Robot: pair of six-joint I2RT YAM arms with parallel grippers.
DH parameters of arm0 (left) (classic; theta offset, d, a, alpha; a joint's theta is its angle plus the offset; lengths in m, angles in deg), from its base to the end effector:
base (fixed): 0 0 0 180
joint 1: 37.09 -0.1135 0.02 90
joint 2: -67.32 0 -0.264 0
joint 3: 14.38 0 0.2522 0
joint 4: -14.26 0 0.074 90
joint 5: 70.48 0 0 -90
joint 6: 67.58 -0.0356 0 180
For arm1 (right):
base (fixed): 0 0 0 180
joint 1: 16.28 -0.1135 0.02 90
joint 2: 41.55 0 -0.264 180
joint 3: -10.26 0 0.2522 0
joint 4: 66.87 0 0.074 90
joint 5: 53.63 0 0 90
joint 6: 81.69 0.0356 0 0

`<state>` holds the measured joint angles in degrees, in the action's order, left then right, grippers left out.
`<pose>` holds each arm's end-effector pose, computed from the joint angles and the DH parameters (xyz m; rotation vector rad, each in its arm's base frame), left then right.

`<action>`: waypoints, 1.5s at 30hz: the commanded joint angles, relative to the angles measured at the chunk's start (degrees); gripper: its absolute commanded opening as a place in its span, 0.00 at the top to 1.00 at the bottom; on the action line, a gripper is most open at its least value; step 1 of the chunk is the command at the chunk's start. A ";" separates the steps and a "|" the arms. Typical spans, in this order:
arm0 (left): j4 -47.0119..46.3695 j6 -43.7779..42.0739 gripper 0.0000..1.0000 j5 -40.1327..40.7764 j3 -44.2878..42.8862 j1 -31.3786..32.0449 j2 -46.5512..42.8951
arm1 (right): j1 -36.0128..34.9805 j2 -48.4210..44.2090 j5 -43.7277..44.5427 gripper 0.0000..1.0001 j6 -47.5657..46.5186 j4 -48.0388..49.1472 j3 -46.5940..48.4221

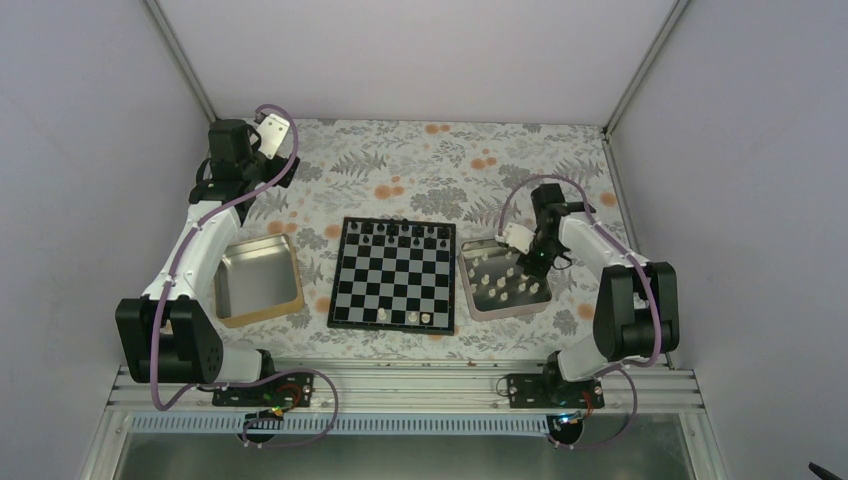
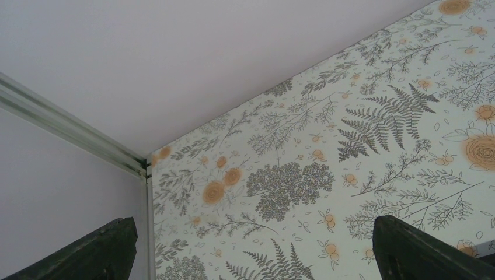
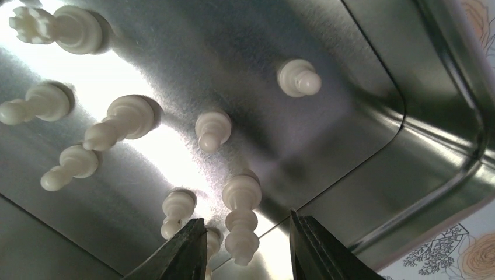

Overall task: Set up the chess pieces on the board
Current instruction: Pick up the chess piece from the storage box, then place the chess piece on the chessboard.

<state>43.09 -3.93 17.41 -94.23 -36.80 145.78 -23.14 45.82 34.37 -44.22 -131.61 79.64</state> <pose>0.3165 -0.0029 0.3278 0.4966 1.9975 0.2450 0.2596 0.0325 0.1906 -1.4945 2.6139 -0.0258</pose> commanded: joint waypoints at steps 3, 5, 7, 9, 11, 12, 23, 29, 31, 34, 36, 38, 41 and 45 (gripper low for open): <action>-1.01 -0.28 0.00 -0.48 0.27 0.15 -0.76 | 1.15 -0.30 2.12 0.62 -1.25 0.90 -1.71; -0.89 -0.27 0.00 -0.59 0.27 0.16 -0.66 | 1.43 0.33 2.53 0.62 -1.26 1.46 -1.87; -0.80 -0.28 0.00 -0.70 0.14 0.14 -0.59 | 1.59 0.82 2.05 0.65 -1.26 1.66 -1.68; -0.75 -0.28 0.00 -0.70 0.02 0.14 -0.58 | 1.65 1.32 1.66 0.71 -1.27 1.87 -1.52; -0.66 -0.24 0.00 -0.69 0.06 0.15 -0.61 | 1.67 1.86 1.68 0.78 -1.05 1.86 -1.31; -0.66 -0.28 0.00 -0.70 0.14 0.15 -0.59 | 1.67 1.92 1.69 0.80 -1.00 1.66 -1.18; -0.66 -0.27 0.00 -0.78 0.04 0.21 -0.74 | -1.13 -1.05 0.99 0.90 0.32 -7.15 7.74; -0.76 -0.20 0.00 -1.03 0.18 0.13 -1.01 | -11.81 -1.84 1.20 0.89 4.14 -14.26 17.57; -0.62 -0.11 0.00 -1.27 0.15 0.17 -1.01 | -18.57 -0.82 1.02 0.89 5.86 -15.18 20.75; -0.45 -0.11 0.00 -1.38 0.02 0.15 -1.02 | -26.53 1.72 0.22 0.89 8.27 -15.44 24.24; -0.39 -0.11 0.00 -1.30 -0.05 0.21 -1.11 | -32.00 3.60 -0.02 0.89 9.48 -14.79 25.81; -0.48 -0.11 0.00 -1.11 -0.05 0.17 -1.21 | -36.65 5.29 -0.63 0.88 10.40 -13.63 26.92; -0.48 -0.03 0.00 -1.05 -0.04 0.14 -1.04 | -42.95 9.34 -2.20 0.88 11.21 -12.51 28.02; -0.50 0.05 0.00 -1.14 -0.04 0.15 -0.93 | -48.87 13.88 -3.68 0.87 11.51 -10.33 28.40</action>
<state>43.13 -3.93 17.08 -94.23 -36.80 145.78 -67.79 56.29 33.27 -34.65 -143.19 106.52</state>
